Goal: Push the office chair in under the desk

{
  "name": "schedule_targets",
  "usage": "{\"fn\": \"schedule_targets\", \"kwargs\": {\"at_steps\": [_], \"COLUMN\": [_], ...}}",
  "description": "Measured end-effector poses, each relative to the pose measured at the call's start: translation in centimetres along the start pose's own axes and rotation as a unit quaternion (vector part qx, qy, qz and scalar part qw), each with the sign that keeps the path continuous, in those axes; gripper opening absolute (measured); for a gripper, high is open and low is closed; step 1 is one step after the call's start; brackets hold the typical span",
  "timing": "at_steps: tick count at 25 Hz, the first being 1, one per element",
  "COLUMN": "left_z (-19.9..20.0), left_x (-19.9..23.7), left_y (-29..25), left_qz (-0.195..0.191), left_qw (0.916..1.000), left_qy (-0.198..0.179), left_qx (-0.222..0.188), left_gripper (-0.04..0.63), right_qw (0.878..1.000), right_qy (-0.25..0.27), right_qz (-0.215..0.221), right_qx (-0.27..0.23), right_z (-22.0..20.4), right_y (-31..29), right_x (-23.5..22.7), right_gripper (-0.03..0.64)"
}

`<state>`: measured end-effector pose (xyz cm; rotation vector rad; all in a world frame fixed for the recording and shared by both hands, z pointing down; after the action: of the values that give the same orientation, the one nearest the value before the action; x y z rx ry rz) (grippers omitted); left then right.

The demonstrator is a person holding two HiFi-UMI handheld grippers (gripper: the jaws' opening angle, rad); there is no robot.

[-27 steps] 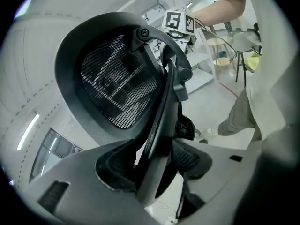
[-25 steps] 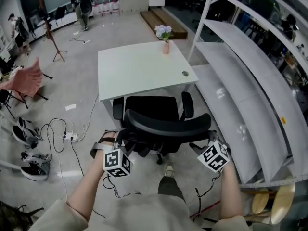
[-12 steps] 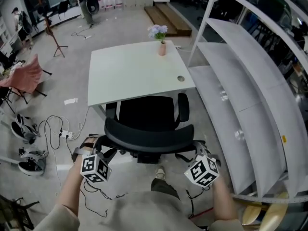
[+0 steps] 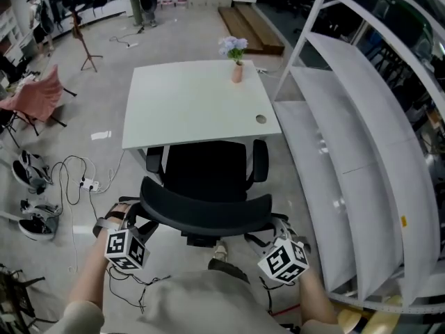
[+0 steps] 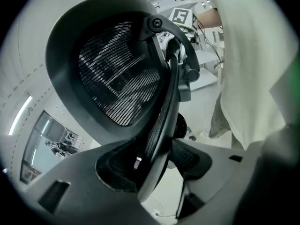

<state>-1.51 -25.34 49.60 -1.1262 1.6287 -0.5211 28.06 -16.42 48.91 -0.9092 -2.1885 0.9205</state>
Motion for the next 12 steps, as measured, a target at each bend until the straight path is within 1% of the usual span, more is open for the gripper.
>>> {"fn": "schedule_targets", "kwargs": {"at_steps": [8,12], "left_z": [1.0,1.3], "left_x": [-1.1,-1.4], "left_y": [0.5,0.4], "left_qz": [-0.002,0.017], "left_qw": [0.9999,0.9998], "left_qy": [0.015,0.009], "left_qx": [0.005,0.002], "left_gripper": [0.233,0.233], "right_qw": [1.0,1.0], "right_qy": [0.01,0.015], "right_qz": [0.014,0.017], "right_qx": [0.002,0.002], "right_z": [-0.8,-1.0], "right_y": [0.6,0.6], "right_x": [-0.5,-1.0], "right_gripper": [0.201,0.202]}}
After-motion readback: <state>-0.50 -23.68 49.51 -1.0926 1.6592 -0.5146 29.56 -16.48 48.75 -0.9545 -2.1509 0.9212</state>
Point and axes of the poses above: the fingertips, and each gripper's own axes: y backward along the fingers, x to its left, z out of its top, the point moved 7 cm from there along y, backward along the fingers, and after that the axes turned 4 degrees about x, right-handed, at the moved point
